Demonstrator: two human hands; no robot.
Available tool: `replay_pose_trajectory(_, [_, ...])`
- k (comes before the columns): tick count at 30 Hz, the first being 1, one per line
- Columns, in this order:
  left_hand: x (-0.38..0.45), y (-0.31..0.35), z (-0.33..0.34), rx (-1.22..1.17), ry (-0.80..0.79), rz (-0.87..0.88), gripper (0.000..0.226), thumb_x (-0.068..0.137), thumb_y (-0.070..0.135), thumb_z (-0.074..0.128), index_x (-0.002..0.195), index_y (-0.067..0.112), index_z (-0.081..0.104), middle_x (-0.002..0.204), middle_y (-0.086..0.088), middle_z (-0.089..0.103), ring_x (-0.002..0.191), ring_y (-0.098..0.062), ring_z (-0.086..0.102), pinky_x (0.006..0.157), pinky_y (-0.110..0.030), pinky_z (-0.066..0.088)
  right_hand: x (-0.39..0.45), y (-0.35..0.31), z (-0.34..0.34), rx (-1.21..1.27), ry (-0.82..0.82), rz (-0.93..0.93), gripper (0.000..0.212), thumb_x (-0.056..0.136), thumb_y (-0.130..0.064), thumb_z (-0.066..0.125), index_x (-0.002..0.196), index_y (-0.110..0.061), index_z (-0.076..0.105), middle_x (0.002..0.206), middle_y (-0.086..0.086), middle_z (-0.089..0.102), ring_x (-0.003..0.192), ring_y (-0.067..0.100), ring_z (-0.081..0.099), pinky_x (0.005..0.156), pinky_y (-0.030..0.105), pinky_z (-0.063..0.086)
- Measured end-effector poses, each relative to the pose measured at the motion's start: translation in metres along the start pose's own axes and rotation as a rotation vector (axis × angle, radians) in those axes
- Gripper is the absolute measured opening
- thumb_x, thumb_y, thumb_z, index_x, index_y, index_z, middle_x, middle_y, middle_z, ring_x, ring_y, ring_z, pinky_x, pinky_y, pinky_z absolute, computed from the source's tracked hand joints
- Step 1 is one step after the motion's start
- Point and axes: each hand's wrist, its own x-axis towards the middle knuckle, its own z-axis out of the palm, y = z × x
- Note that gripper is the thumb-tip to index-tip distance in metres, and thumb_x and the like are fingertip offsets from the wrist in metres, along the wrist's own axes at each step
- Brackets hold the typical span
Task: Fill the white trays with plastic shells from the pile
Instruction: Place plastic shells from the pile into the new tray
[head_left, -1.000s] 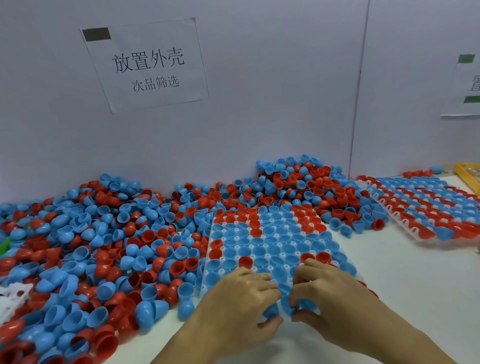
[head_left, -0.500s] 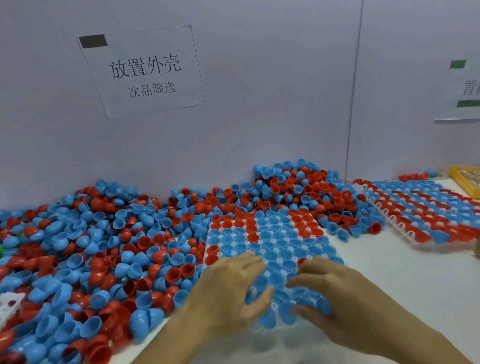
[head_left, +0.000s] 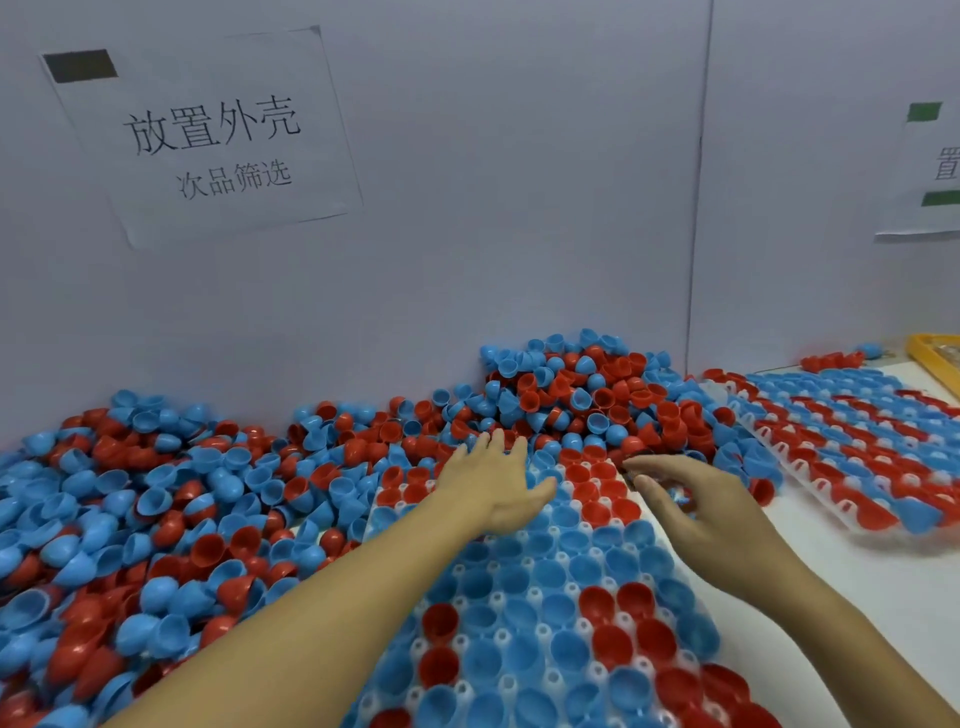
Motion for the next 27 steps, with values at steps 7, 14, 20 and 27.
replay_pose_trajectory(7, [-0.01, -0.005, 0.009, -0.192, 0.283, -0.056, 0.067, 0.102, 0.058, 0.027, 0.155, 0.018, 0.029, 0.161, -0.002, 0.032, 0.148, -0.019, 0.028, 0.119, -0.041, 0.024, -0.025, 0.021, 0.0, 0.019, 0.047, 0.218, 0.022, 0.096, -0.016, 0.06, 0.102, -0.036, 0.067, 0.094, -0.018, 0.069, 0.083, 0.001, 0.064, 0.065, 0.015, 0.047])
replay_pose_trajectory(14, [-0.09, -0.096, 0.019, -0.303, 0.287, -0.566, 0.047, 0.102, 0.041, 0.033, 0.07, 0.012, 0.051, 0.074, -0.004, 0.056, 0.071, -0.021, 0.055, 0.067, -0.037, 0.042, -0.023, 0.017, -0.005, -0.055, -0.218, 0.542, 0.025, 0.097, -0.021, 0.055, 0.081, -0.02, 0.074, 0.07, -0.006, 0.072, 0.07, 0.007, 0.066, 0.067, 0.024, 0.051])
replay_pose_trajectory(20, [-0.094, -0.106, 0.027, -0.451, 0.197, -0.575, 0.049, 0.103, 0.029, 0.041, 0.059, 0.01, 0.037, 0.058, -0.003, 0.044, 0.054, -0.017, 0.044, 0.053, -0.034, 0.031, -0.024, 0.017, 0.005, -0.048, -0.241, 0.61, 0.045, 0.098, -0.025, 0.054, 0.054, -0.014, 0.053, 0.049, -0.001, 0.054, 0.053, 0.012, 0.049, 0.054, 0.029, 0.038])
replay_pose_trajectory(27, [-0.103, -0.098, 0.026, -0.398, 0.268, -0.571, 0.041, 0.099, 0.023, 0.045, 0.061, 0.01, 0.039, 0.062, -0.003, 0.048, 0.052, -0.012, 0.042, 0.044, -0.024, 0.027, -0.023, 0.013, 0.002, 0.0, -0.277, 0.648, 0.029, 0.099, -0.022, 0.055, 0.086, -0.01, 0.078, 0.078, 0.002, 0.075, 0.076, 0.017, 0.069, 0.07, 0.035, 0.057])
